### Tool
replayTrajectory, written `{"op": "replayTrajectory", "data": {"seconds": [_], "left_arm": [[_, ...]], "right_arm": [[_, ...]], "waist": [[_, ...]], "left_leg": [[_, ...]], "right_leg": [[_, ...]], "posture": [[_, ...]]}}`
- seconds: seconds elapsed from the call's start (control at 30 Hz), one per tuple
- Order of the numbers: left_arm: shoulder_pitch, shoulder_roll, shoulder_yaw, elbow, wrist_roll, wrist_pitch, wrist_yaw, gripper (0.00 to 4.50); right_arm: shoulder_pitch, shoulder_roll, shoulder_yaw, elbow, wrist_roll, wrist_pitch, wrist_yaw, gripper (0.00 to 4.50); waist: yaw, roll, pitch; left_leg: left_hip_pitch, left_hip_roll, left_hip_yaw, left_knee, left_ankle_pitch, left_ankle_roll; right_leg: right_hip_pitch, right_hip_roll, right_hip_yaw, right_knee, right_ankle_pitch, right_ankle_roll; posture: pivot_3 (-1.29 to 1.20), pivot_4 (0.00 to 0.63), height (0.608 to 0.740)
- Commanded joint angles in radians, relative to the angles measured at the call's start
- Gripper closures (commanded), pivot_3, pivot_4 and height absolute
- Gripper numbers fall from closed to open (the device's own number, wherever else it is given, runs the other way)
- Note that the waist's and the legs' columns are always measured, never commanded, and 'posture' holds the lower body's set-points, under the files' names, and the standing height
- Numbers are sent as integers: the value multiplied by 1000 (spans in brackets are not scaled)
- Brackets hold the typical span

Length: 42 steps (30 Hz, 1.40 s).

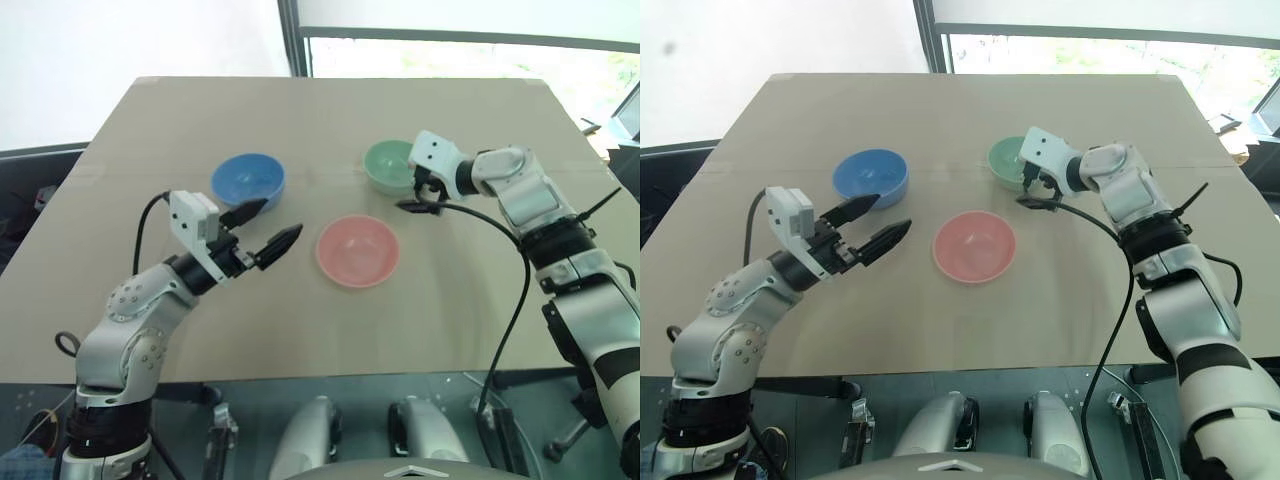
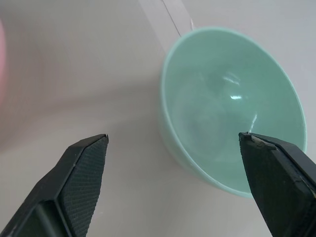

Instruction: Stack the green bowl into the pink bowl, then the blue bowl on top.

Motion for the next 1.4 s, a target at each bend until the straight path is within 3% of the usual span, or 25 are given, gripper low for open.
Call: {"op": "replayTrajectory", "data": {"seconds": [0.03,0.37,0.53,0.57,0.7,0.77,1.0,1.1,1.27,1.4], "left_arm": [[-18,-1,10,-35,5,-8,13,0],[-65,-22,9,3,47,-50,19,0],[-79,-30,7,4,49,-58,20,0],[-81,-33,6,4,49,-60,20,0],[-83,-44,-1,3,53,-66,19,0],[-84,-48,-2,4,56,-68,16,0],[-86,-59,-1,4,54,-88,-6,0],[-67,-46,8,3,53,-92,-30,0],[-58,-9,30,18,39,-89,-85,0],[-72,30,36,69,34,-92,-153,0]], "right_arm": [[-69,28,-2,167,-49,-121,-55,57],[-139,113,1,420,-160,-255,-139,57],[-155,135,-11,441,-176,-273,-146,1504],[-157,138,-12,443,-179,-276,-146,2111],[-163,140,-14,445,-192,-287,-145,3839],[-165,141,-16,446,-197,-291,-144,4450],[-170,137,-15,429,-208,-332,-127,4450],[-166,124,-29,340,-171,-392,-14,4450],[-83,70,-36,10,-87,-363,203,4450],[28,28,-35,-403,-2,-201,338,4450]], "waist": [[0,0,0],[-1,0,0],[-2,0,0],[-1,0,0],[-1,0,0],[-2,0,0],[-2,0,0],[-3,0,0],[-4,1,1],[3,1,1]], "left_leg": [[0,0,0,-1,0,-1],[0,0,0,-2,1,-2],[1,0,0,-2,2,-3],[1,0,0,-2,2,-3],[1,0,0,-2,2,-3],[1,0,0,-2,2,-3],[1,0,0,-3,3,-4],[1,0,0,-3,3,-4],[0,1,0,-4,3,-4],[0,1,-1,-4,3,-4]], "right_leg": [[0,0,0,0,0,0],[-1,1,0,1,0,0],[-1,1,0,1,0,0],[-1,1,0,1,0,0],[-1,1,0,1,0,0],[-1,1,0,1,0,0],[-2,2,0,2,0,0],[-2,2,1,2,0,0],[-3,2,1,2,0,0],[-3,2,1,2,0,0]], "posture": [[0,150,740],[0,150,740],[0,150,740],[0,150,740],[0,150,740],[0,150,740],[0,150,740],[0,150,740],[0,150,740],[0,150,740]]}}
